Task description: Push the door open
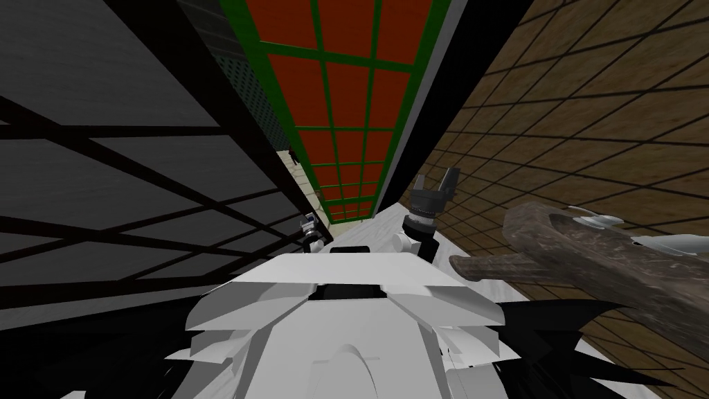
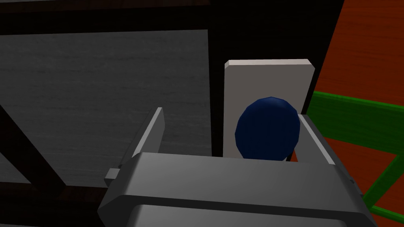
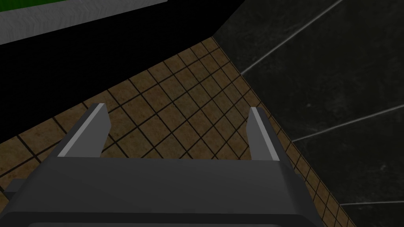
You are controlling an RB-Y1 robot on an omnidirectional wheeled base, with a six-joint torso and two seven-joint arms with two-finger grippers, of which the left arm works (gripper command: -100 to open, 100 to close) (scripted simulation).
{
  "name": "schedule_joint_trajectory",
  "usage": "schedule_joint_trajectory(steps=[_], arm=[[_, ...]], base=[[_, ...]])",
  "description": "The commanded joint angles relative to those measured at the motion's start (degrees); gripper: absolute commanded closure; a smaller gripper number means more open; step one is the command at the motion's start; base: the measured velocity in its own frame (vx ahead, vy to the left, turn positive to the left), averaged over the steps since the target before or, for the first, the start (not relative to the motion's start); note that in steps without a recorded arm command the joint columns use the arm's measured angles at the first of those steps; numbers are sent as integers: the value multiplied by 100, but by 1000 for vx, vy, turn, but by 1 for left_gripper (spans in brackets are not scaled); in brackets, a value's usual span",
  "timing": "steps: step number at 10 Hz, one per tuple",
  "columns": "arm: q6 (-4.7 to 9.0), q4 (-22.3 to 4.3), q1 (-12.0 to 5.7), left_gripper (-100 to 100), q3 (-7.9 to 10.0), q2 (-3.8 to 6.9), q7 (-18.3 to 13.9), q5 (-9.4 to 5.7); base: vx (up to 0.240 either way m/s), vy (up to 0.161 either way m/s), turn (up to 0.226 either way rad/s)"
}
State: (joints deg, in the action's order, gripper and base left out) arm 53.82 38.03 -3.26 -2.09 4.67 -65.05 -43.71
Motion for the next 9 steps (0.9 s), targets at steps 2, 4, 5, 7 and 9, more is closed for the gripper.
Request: schedule_joint_trajectory(steps=[2, 4, 5, 7, 9], arm=[[-28, 194, 291, 100, 158, 170, 43, -86], [-28, 194, 297, 100, 158, 170, 43, -86], [-28, 205, 297, 100, 158, 170, 43, -86], [-28, 194, 297, 100, 158, 170, 43, -86], [-28, 194, 297, 100, 158, 170, 43, -86]], base=[[7, -2, -43], [10, 5, 19], [0, -4, 39], [-6, -6, -34], [2, 3, 15]])
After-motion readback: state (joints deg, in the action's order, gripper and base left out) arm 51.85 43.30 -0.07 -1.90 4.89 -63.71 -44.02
